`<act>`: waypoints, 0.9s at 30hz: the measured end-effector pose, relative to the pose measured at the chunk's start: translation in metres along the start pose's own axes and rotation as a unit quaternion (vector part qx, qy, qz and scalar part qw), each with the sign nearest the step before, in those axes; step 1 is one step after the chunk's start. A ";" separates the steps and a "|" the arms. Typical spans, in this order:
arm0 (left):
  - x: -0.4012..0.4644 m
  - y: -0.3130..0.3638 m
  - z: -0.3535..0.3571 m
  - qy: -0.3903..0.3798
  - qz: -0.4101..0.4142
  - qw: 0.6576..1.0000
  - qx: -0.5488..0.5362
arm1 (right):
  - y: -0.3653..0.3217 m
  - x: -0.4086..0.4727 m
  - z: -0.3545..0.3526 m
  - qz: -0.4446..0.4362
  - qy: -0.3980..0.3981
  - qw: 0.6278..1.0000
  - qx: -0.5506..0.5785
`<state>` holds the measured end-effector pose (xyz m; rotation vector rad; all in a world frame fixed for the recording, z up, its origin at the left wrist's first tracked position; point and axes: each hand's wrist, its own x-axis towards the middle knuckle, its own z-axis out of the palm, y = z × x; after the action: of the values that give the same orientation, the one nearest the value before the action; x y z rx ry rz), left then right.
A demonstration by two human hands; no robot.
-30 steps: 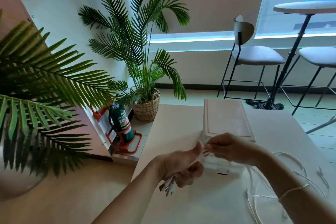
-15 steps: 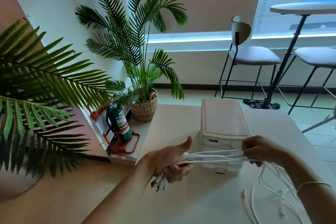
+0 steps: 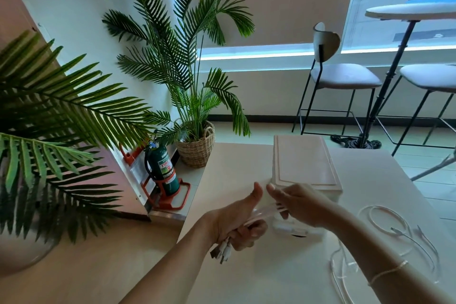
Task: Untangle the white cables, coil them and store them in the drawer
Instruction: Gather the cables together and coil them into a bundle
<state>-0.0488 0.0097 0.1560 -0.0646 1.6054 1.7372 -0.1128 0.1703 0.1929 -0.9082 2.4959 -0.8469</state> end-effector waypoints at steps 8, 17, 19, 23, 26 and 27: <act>0.003 0.006 0.019 -0.116 0.073 0.988 -0.076 | 0.000 0.016 0.022 0.088 0.101 0.960 0.245; 0.016 0.003 0.017 -0.162 0.041 0.972 -0.167 | 0.009 0.013 0.021 0.111 0.110 0.939 0.305; 0.017 0.004 0.019 -0.162 0.046 0.971 -0.167 | 0.011 0.014 0.022 0.111 0.117 0.929 0.334; 0.016 0.011 0.021 -0.194 0.101 0.960 -0.176 | 0.010 0.016 0.025 0.101 0.111 0.917 0.369; 0.013 0.014 0.021 -0.217 0.168 0.943 -0.187 | 0.006 0.009 0.030 0.056 0.060 0.894 0.440; 0.012 0.015 0.021 -0.218 0.183 0.940 -0.186 | 0.006 0.005 0.033 0.037 0.041 0.881 0.471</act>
<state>-0.0561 0.0347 0.1668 0.4356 0.9947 2.1371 -0.1027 0.1569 0.1639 -0.4149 1.7537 -1.8350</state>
